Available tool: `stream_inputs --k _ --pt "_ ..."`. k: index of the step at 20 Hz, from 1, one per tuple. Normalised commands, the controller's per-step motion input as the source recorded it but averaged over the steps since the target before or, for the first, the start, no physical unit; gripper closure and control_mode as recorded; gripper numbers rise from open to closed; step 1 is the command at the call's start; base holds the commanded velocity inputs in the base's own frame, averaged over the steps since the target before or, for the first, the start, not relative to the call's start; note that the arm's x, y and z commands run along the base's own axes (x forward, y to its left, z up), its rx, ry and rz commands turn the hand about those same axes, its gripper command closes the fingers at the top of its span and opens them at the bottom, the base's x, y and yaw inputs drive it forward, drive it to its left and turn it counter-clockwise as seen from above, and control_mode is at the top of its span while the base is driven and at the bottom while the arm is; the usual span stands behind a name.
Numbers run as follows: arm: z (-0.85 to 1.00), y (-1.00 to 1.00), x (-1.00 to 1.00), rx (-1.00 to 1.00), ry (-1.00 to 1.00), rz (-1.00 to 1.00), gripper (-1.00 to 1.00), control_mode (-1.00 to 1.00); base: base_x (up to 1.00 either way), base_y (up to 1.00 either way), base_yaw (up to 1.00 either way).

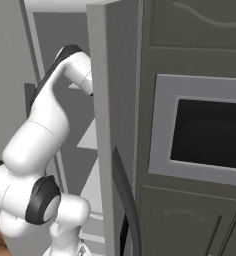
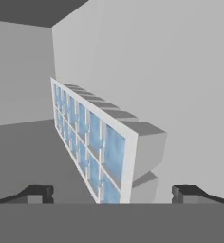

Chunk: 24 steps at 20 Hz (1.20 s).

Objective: Open the freezer door, pick up the ice cube tray from the freezer, and place it on the dining counter.

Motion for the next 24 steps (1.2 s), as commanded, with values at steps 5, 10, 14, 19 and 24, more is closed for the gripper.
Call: stream_inputs --k 5,10,14,19,24 --pt "-0.01 0.0 0.27 0.0 0.03 0.0 -1.0 -1.0 0.0 0.0 0.0" --pt "-0.11 0.0 0.16 0.0 0.03 0.0 -1.0 -1.0 0.0 0.0 0.0" --pt "-0.18 0.0 0.19 0.0 0.02 0.0 -1.0 -1.0 0.0 0.0 0.0" --pt "-0.2 0.0 0.23 0.0 0.0 0.01 -1.0 -1.0 0.0 0.0 0.0" --pt "-0.28 0.0 0.2 0.0 0.0 0.01 -1.0 -1.0 0.0 0.0 0.0"
